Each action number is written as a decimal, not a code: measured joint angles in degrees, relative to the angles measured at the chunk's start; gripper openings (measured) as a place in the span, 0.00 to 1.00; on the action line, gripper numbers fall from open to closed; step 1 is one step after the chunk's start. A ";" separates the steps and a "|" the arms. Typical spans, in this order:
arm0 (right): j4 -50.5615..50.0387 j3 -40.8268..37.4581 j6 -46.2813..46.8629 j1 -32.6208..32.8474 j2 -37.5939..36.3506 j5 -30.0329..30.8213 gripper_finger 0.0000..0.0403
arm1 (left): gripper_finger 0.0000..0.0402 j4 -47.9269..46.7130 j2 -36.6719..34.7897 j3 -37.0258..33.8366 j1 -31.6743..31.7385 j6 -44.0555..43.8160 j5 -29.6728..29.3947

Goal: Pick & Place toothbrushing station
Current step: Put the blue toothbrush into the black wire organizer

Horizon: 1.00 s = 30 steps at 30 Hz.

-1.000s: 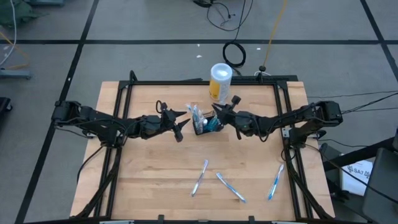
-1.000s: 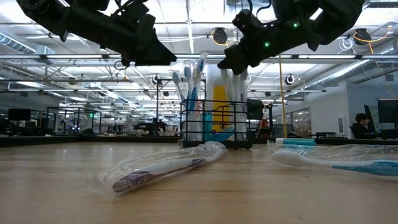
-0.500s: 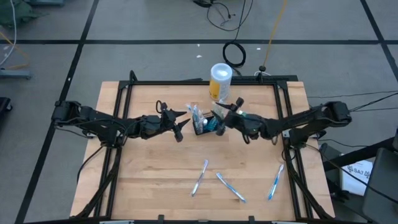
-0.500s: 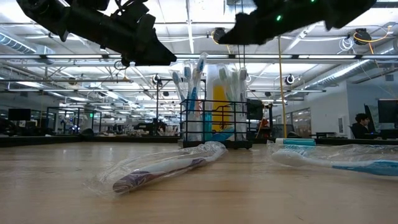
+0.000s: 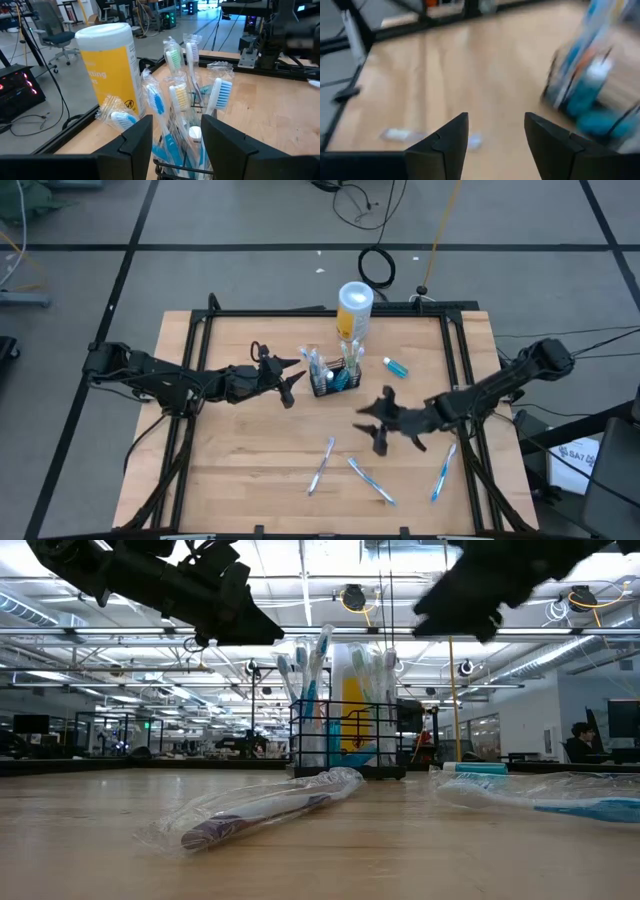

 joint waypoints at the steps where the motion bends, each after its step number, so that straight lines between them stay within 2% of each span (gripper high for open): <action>1: -1.09 0.00 3.28 0.66 0.60 -1.49 0.46 | 0.44 0.02 0.00 0.00 0.00 -0.01 0.00; 5: 0.55 0.04 8.98 1.98 6.30 -9.21 0.46 | 0.44 0.28 0.00 0.00 0.00 -0.01 -0.02; 10: 7.24 0.04 11.58 2.87 15.13 -11.26 0.49 | 0.44 0.26 0.00 0.00 0.00 -2.39 -0.02; 15: 8.45 0.02 13.93 2.77 19.71 -16.98 0.53 | 0.44 0.20 0.00 0.00 0.00 -3.05 -0.02; 19: 14.29 0.02 16.60 3.37 22.81 -22.51 0.54 | 0.44 -0.12 0.00 0.00 0.00 -2.90 -0.01; 23: 19.94 0.11 15.64 4.34 25.87 -22.65 0.53 | 0.44 -0.13 0.00 0.00 0.00 -2.94 0.00; 30: 20.74 0.20 13.90 4.26 29.76 -22.38 0.53 | 0.44 -0.13 0.00 0.00 0.00 -3.01 0.02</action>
